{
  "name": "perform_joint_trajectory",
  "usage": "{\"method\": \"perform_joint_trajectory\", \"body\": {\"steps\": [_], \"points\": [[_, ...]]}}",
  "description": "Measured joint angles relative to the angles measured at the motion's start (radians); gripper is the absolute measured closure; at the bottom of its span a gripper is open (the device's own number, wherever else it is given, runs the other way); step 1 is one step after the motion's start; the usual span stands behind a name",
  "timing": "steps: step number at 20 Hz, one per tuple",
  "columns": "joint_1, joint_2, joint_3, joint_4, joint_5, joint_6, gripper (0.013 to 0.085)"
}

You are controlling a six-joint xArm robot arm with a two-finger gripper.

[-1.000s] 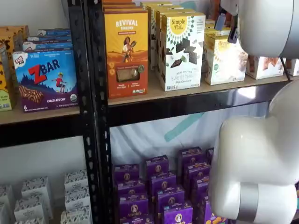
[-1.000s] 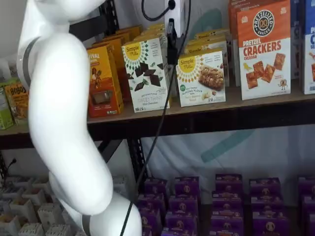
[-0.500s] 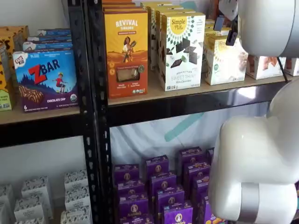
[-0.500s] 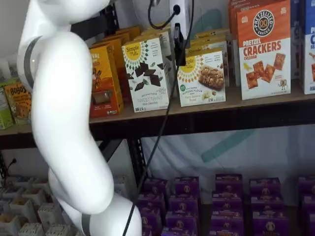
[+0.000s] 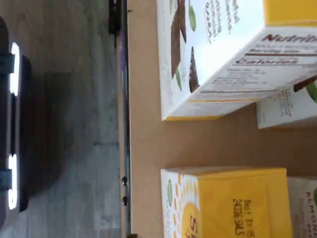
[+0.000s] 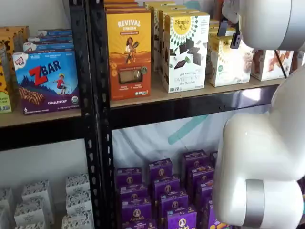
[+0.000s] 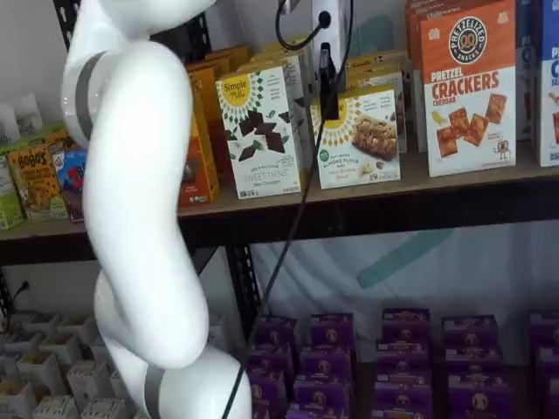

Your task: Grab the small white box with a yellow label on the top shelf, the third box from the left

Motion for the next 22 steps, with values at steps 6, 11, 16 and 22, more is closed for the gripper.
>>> {"method": "perform_joint_trajectory", "body": {"steps": [6, 11, 16, 22], "points": [[0.031, 0.047, -0.050, -0.049, 0.057, 0.023, 0.0130], [0.051, 0.062, -0.054, -0.081, 0.066, 0.036, 0.0130], [0.060, 0.074, -0.051, -0.096, 0.071, 0.042, 0.0130], [0.058, 0.072, -0.043, -0.089, 0.064, 0.041, 0.0170]]}}
